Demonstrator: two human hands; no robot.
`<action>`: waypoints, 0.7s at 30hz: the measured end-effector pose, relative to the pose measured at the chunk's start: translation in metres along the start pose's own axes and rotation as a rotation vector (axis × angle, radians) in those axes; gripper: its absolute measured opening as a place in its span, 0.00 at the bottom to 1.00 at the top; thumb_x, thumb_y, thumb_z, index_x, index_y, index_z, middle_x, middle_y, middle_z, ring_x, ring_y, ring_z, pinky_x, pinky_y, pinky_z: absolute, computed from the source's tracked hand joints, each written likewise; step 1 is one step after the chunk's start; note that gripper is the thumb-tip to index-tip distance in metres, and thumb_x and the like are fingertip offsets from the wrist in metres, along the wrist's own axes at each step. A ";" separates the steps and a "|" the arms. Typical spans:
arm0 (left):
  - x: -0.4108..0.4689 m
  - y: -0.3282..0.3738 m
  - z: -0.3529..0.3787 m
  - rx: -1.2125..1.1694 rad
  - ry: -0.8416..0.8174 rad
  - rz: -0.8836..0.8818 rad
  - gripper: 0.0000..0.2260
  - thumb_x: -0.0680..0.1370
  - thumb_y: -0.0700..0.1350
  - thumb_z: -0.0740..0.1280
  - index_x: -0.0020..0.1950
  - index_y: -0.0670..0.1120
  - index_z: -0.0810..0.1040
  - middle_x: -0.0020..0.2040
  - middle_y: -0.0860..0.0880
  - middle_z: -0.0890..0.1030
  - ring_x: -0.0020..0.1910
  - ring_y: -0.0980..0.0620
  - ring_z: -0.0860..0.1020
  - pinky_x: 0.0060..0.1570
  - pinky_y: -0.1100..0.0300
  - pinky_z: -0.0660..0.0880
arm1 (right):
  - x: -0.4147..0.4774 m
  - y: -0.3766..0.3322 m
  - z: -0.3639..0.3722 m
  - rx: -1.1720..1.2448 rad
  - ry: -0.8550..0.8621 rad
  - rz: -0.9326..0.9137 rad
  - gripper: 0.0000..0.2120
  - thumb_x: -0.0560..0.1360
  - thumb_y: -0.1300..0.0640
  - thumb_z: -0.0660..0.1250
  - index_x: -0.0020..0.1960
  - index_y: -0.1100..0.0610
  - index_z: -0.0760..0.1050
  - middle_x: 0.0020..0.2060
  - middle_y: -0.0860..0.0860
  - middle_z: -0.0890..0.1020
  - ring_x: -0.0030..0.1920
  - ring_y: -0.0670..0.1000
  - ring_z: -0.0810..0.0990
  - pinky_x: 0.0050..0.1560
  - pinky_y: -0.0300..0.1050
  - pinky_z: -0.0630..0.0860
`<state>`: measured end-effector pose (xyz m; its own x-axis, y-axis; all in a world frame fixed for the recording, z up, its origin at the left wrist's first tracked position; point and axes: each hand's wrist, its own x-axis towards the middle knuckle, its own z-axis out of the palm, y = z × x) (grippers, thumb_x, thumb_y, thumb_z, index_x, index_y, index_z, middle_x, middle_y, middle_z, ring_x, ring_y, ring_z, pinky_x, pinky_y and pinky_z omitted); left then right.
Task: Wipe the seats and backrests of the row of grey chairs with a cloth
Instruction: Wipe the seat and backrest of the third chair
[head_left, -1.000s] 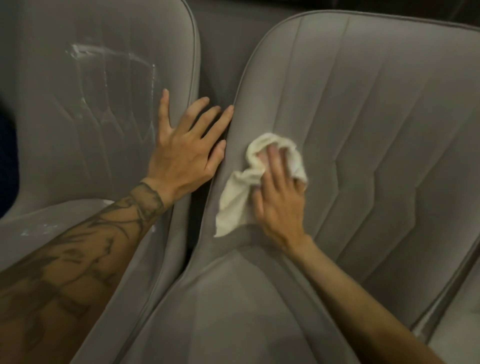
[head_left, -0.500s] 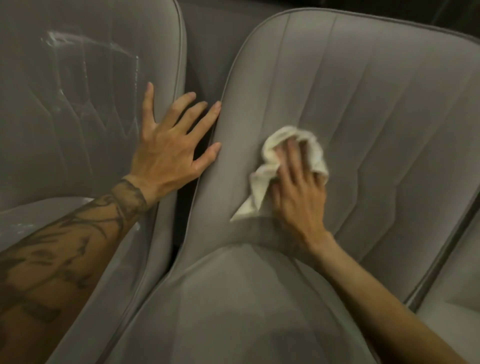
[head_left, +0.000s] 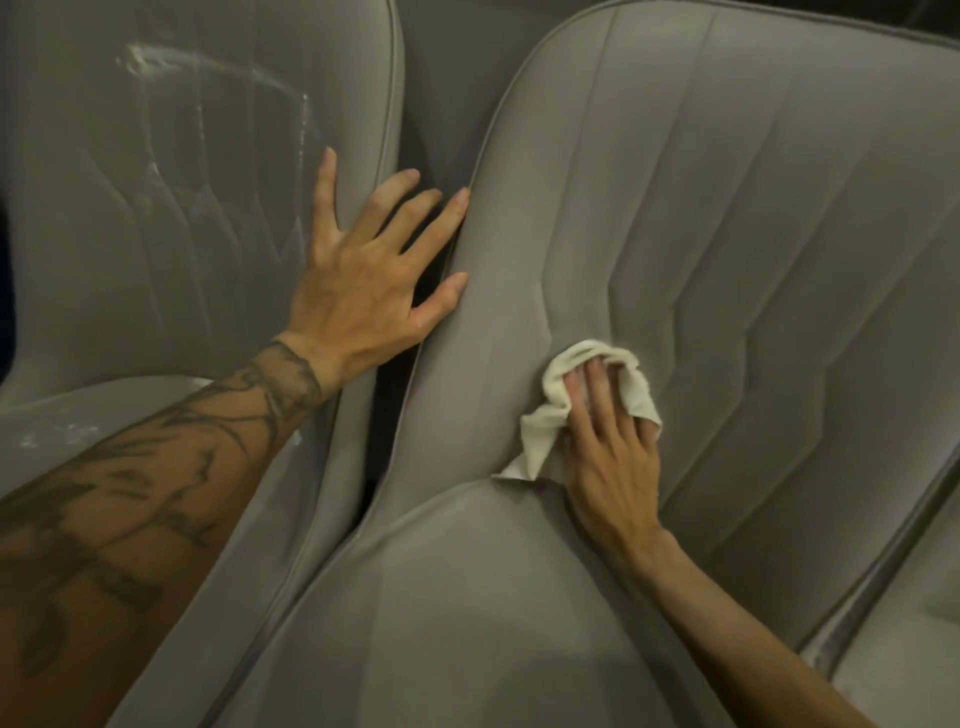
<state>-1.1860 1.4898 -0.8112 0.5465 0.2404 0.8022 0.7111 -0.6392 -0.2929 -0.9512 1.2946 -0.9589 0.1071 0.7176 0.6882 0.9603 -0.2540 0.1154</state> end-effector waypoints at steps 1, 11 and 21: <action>0.000 0.000 0.001 0.004 0.004 0.003 0.29 0.86 0.63 0.54 0.84 0.50 0.63 0.73 0.47 0.76 0.79 0.45 0.68 0.77 0.25 0.50 | 0.006 -0.008 0.001 0.041 0.019 0.080 0.36 0.80 0.54 0.57 0.85 0.51 0.48 0.85 0.51 0.49 0.84 0.53 0.49 0.72 0.54 0.61; 0.000 -0.002 0.000 -0.007 0.005 0.001 0.29 0.86 0.63 0.54 0.84 0.50 0.63 0.73 0.47 0.76 0.79 0.45 0.68 0.77 0.25 0.50 | 0.105 -0.056 -0.039 0.239 0.239 0.156 0.33 0.82 0.53 0.57 0.84 0.57 0.51 0.82 0.61 0.56 0.84 0.60 0.51 0.75 0.61 0.60; 0.001 -0.001 -0.005 -0.027 -0.029 0.005 0.30 0.86 0.63 0.52 0.84 0.49 0.63 0.74 0.46 0.76 0.79 0.45 0.68 0.77 0.24 0.49 | 0.145 -0.056 -0.054 0.129 0.241 -0.050 0.29 0.84 0.52 0.59 0.83 0.52 0.59 0.83 0.54 0.59 0.83 0.50 0.46 0.75 0.58 0.59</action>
<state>-1.1881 1.4869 -0.8074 0.5632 0.2578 0.7850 0.6962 -0.6598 -0.2828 -1.0035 1.3777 -0.8269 0.0088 0.5488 0.8359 0.9893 -0.1264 0.0725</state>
